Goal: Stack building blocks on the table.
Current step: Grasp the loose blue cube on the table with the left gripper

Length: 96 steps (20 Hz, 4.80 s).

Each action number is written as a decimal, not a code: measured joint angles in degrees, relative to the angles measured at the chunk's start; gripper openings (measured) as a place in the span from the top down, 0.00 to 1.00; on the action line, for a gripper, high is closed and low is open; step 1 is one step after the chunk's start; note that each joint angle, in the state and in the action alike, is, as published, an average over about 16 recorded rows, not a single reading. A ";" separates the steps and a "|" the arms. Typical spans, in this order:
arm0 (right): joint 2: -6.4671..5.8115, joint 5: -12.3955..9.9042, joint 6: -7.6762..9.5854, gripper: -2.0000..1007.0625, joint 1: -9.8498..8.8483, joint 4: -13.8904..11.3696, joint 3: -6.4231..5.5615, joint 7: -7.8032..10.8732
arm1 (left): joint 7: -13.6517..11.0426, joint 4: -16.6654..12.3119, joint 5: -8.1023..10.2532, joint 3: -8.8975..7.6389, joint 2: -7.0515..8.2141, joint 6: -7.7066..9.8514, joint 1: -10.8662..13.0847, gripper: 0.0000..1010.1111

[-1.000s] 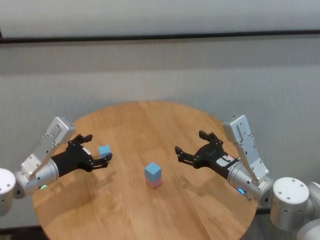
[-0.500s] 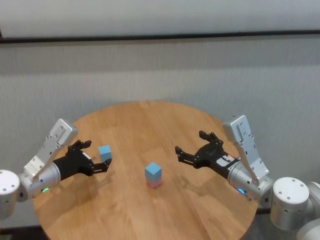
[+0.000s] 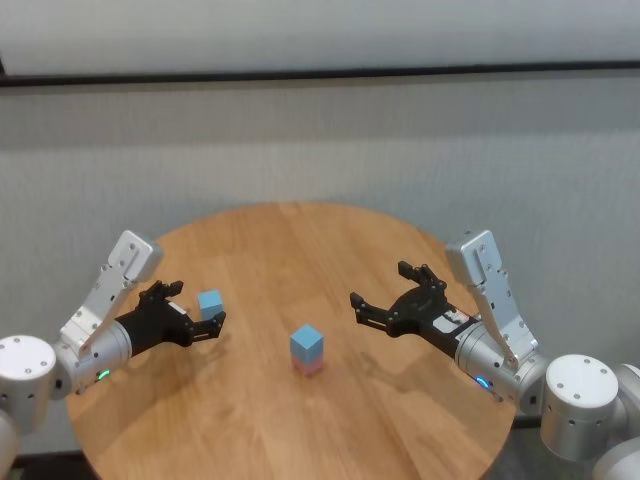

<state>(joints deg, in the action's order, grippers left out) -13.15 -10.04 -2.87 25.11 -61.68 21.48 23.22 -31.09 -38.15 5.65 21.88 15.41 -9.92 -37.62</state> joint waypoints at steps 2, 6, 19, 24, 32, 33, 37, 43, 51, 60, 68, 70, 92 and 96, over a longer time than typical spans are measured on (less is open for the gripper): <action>0.00 0.00 0.00 0.00 0.00 0.00 0.00 0.00 | 0.43 1.10 0.03 -0.15 -0.48 0.21 -0.51 0.01; 0.00 0.00 0.00 0.00 0.00 0.00 0.00 0.00 | 0.97 4.18 -0.04 -0.46 -1.54 -0.01 -1.88 0.01; 0.00 0.00 0.00 0.00 0.00 0.00 0.00 0.00 | 0.32 18.59 -0.77 -1.87 -5.08 -5.75 -8.22 0.01; 0.00 0.00 0.00 0.00 0.00 0.00 0.00 0.00 | -0.19 22.68 -1.10 -2.65 -5.88 -7.80 -10.12 0.01; 0.00 0.00 0.00 0.00 0.00 0.00 0.00 0.00 | -0.02 22.35 -1.69 -3.78 -6.14 -7.33 -10.06 0.01; 0.00 0.00 0.00 0.00 0.00 0.00 0.00 0.00 | 0.08 21.99 -1.78 -3.87 -6.15 -7.03 -9.91 0.01; 0.00 0.00 0.00 0.00 0.00 0.00 0.00 0.00 | 0.59 20.62 -2.17 -4.17 -6.24 -5.73 -9.35 0.01; 0.00 0.00 0.00 0.00 0.00 0.00 0.00 0.00 | 1.21 22.27 -2.80 -4.32 -7.01 -5.46 -10.29 0.01; 0.00 0.00 0.00 0.00 0.00 0.01 0.00 0.00 | 1.06 34.45 -2.85 -3.62 -9.38 -10.85 -16.31 0.01; 0.00 0.00 0.00 0.00 0.00 0.01 0.00 0.00 | 0.94 39.82 -2.73 -3.27 -10.30 -13.49 -18.91 0.01; 0.00 0.00 0.00 0.00 0.00 0.01 0.00 0.00 | 1.00 36.56 -3.04 -3.70 -9.74 -11.88 -17.27 0.02; 0.00 0.00 0.00 0.00 0.00 0.01 0.00 0.00 | 1.02 36.03 -3.09 -3.76 -9.66 -11.62 -17.01 0.04; 0.00 0.00 0.00 0.00 0.00 0.01 0.00 0.00 | 1.06 33.58 -3.31 -4.07 -9.28 -10.45 -15.86 0.44; 0.00 0.00 0.00 0.00 0.00 0.01 0.00 0.00 | 1.06 33.48 -3.32 -4.09 -9.27 -10.40 -15.81 0.45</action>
<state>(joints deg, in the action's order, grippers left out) -13.15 -10.04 -2.87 25.11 -61.67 21.48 23.22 -30.02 -4.67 2.32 17.79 6.14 -20.32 -53.43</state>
